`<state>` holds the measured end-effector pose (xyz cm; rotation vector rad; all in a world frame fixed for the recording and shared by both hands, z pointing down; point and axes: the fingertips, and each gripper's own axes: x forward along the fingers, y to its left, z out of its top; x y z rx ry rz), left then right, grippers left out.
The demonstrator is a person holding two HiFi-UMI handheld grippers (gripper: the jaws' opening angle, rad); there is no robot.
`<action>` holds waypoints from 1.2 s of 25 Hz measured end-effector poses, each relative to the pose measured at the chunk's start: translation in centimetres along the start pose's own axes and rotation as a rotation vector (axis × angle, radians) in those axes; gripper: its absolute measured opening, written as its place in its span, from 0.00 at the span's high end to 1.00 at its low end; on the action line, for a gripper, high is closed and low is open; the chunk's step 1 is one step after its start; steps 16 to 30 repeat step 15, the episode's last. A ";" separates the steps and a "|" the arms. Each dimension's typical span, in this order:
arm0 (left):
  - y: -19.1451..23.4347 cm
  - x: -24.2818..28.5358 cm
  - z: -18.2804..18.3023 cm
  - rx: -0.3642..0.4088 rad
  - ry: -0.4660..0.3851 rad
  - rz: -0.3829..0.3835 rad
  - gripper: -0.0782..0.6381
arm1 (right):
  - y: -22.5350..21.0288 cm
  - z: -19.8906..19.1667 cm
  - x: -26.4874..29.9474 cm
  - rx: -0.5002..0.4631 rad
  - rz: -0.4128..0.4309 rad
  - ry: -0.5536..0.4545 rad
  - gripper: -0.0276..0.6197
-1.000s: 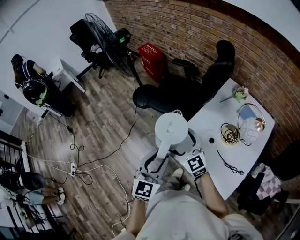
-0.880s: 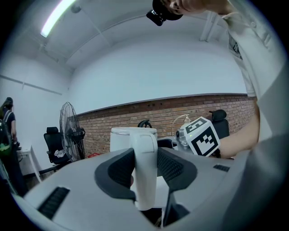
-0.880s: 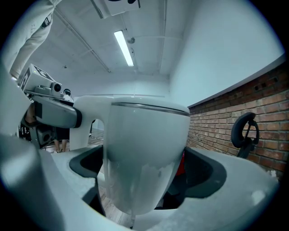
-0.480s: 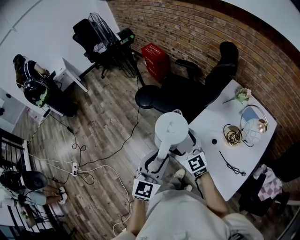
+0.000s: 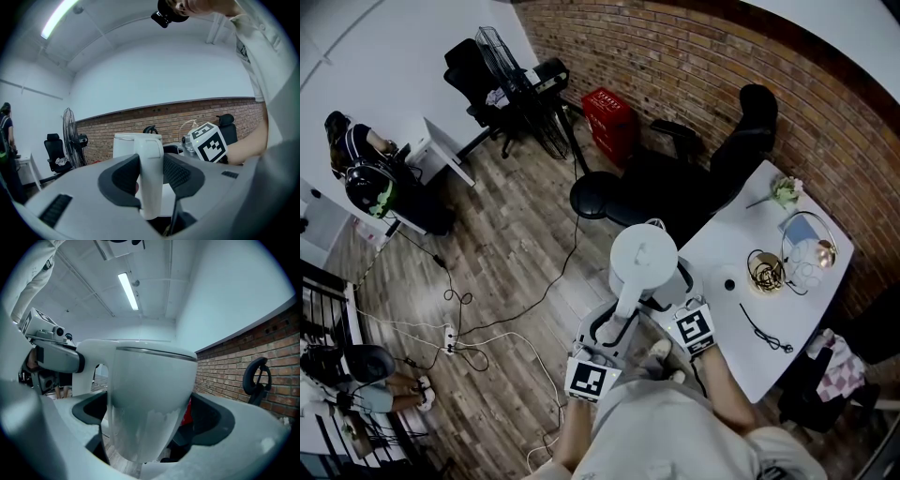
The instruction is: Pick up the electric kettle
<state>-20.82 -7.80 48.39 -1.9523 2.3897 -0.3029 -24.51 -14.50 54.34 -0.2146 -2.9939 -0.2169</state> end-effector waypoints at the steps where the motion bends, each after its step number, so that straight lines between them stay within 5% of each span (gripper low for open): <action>1: 0.0 0.1 0.1 0.008 -0.003 -0.003 0.67 | 0.0 0.1 0.0 0.019 -0.005 0.001 0.10; 4: 0.1 0.0 -1.3 -0.055 0.061 0.009 0.67 | -0.2 0.1 0.2 0.030 -0.011 0.003 0.10; 9: 0.6 0.8 0.2 0.045 -0.004 -0.027 0.67 | -0.7 0.1 0.5 0.045 -0.024 0.003 0.10; 15: 1.0 1.1 -1.0 -0.037 0.046 -0.014 0.67 | -1.2 0.2 1.0 0.036 -0.028 0.006 0.10; 30: 1.0 1.1 -1.0 -0.037 0.046 -0.014 0.67 | -1.2 0.2 1.0 0.036 -0.028 0.006 0.10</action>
